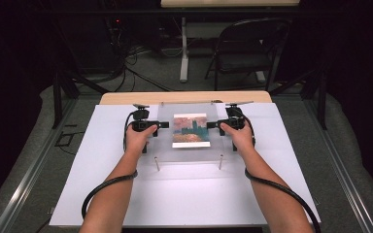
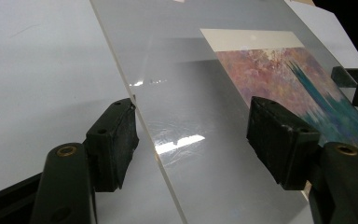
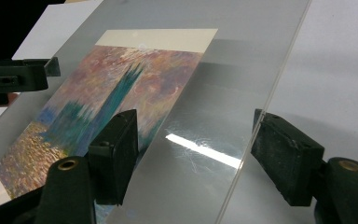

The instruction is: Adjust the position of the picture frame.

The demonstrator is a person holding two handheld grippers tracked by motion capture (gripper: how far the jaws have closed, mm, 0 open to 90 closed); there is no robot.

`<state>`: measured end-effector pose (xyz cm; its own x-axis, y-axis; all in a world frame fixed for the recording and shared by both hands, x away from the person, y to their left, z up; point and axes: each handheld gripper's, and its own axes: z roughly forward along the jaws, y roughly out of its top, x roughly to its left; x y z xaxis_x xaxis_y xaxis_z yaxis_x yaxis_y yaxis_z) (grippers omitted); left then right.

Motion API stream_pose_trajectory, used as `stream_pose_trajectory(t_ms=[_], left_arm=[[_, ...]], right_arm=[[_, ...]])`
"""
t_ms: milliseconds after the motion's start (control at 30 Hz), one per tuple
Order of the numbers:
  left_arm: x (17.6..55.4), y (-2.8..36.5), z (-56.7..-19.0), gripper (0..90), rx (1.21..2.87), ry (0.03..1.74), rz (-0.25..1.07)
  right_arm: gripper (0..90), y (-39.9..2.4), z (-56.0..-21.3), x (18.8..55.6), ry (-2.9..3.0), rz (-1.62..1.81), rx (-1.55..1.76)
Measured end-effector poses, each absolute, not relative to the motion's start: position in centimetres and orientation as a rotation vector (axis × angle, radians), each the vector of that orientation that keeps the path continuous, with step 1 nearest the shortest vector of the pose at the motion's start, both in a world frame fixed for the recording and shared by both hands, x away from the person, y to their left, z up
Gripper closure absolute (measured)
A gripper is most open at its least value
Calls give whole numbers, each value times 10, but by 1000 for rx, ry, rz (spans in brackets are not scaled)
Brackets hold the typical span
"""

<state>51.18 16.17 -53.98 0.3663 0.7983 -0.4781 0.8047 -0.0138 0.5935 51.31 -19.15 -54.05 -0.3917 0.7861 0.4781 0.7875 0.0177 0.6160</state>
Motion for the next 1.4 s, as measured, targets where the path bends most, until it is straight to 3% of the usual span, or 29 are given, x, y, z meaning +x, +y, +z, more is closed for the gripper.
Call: stream_pose_trajectory(t_ms=[1400], left_arm=[[497,176,-501,456,1811,1243,74]], right_arm=[[367,-196,-502,493,-2446,-1464,-1553]])
